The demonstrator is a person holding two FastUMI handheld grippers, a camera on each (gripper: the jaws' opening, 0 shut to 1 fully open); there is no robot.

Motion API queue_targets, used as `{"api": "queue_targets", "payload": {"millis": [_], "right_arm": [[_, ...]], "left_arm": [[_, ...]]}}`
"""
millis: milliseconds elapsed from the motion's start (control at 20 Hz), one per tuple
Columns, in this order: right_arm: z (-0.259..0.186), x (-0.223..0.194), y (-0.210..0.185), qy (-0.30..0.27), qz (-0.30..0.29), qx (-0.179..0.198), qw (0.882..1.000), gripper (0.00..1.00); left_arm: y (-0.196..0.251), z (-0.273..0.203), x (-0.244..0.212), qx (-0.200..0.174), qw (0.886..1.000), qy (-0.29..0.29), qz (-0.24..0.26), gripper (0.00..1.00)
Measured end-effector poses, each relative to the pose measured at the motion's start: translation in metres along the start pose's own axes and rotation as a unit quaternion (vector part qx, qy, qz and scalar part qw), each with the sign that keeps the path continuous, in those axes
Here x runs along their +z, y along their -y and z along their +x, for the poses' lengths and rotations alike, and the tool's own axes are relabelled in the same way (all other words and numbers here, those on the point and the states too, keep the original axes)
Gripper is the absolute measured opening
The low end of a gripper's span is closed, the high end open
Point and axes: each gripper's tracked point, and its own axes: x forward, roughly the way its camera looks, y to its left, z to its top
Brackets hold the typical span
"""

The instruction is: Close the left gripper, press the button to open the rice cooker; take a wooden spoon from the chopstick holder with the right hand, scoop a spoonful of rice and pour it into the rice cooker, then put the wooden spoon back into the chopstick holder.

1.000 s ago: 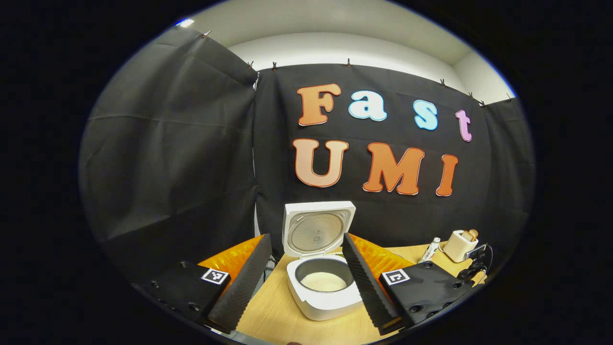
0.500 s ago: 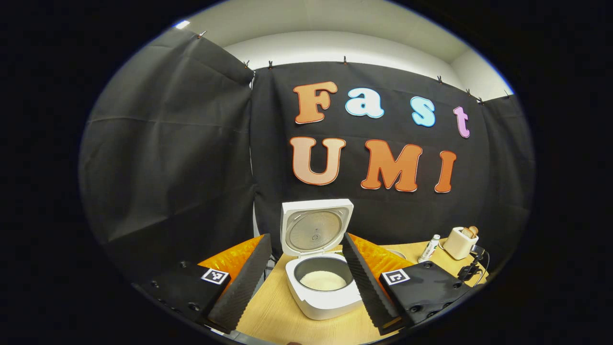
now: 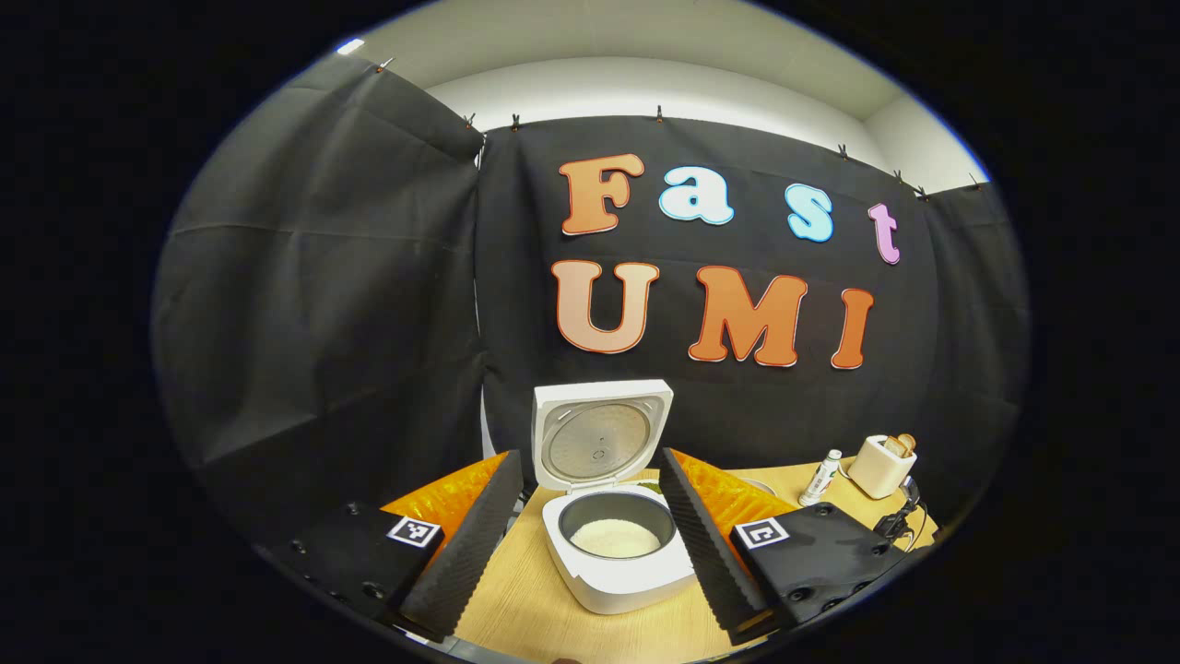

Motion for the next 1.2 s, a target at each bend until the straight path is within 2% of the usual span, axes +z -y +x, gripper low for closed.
{"api": "queue_targets", "payload": {"millis": [450, 650, 800, 1100, 1200], "right_arm": [[-0.015, 0.009, 0.009, -0.011, 0.09, 0.036, 0.995, 0.03], [-0.026, 0.034, 0.013, 0.007, 0.146, 0.045, 0.988, 0.03], [-0.033, 0.053, 0.015, 0.024, 0.159, 0.051, 0.986, 0.03], [-0.05, 0.08, -0.004, 0.033, 0.218, 0.085, 0.972, 0.03], [-0.054, 0.089, -0.01, 0.037, 0.221, 0.09, 0.97, 0.03]], "left_arm": [[0.002, -0.005, 0.001, -0.003, 1.0, 0.002, -0.005, 1.0], [0.01, -0.008, 0.005, -0.013, 1.0, 0.007, -0.005, 1.0], [0.012, -0.01, 0.009, -0.016, 1.0, 0.012, -0.005, 1.0], [0.011, -0.015, 0.019, -0.014, 1.0, 0.027, 0.0, 1.0], [0.012, -0.016, 0.021, -0.015, 0.999, 0.031, 0.0, 0.98]]}}
